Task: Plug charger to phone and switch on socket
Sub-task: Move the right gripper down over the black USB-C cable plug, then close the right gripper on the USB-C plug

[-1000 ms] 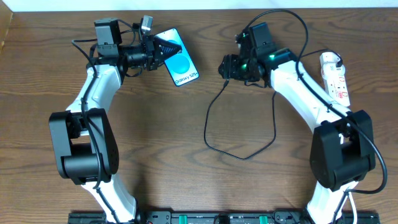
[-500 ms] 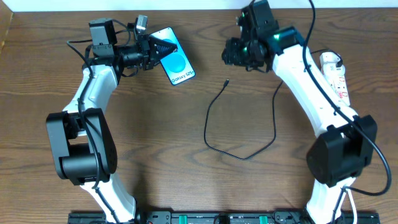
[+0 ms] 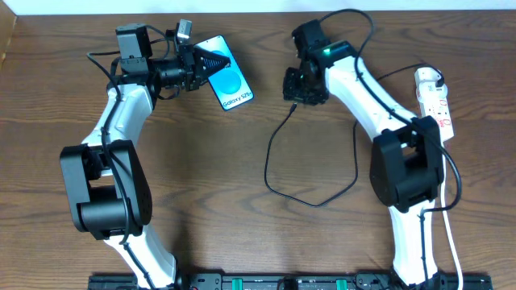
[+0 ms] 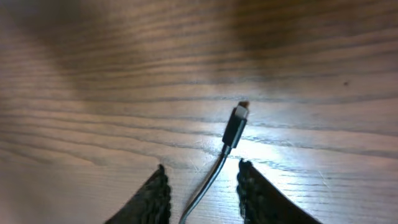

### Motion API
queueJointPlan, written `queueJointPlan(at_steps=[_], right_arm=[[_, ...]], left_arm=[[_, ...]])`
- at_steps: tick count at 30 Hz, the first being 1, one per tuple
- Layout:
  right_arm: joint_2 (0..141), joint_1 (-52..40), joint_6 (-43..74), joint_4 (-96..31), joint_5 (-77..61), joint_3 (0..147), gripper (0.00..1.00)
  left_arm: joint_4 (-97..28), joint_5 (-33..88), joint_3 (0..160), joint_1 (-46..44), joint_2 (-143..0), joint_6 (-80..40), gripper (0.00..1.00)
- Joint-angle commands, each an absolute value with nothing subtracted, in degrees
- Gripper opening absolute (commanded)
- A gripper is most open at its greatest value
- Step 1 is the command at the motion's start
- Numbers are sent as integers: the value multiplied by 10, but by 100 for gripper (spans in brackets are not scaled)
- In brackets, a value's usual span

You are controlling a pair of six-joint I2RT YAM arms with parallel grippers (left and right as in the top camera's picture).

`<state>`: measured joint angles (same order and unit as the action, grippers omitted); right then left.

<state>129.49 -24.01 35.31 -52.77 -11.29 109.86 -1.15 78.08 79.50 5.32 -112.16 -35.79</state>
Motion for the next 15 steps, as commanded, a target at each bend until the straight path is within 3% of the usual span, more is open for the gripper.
queueJointPlan(at_steps=[1,15], right_arm=[[1316,-253,373,-526,-110,1101,31],[1341,-254,377,-528,-110,1101,29]], left_arm=[[-9,803,801,55,-1108,-358,7],[-9,804,801,55,-1108,-359,7]])
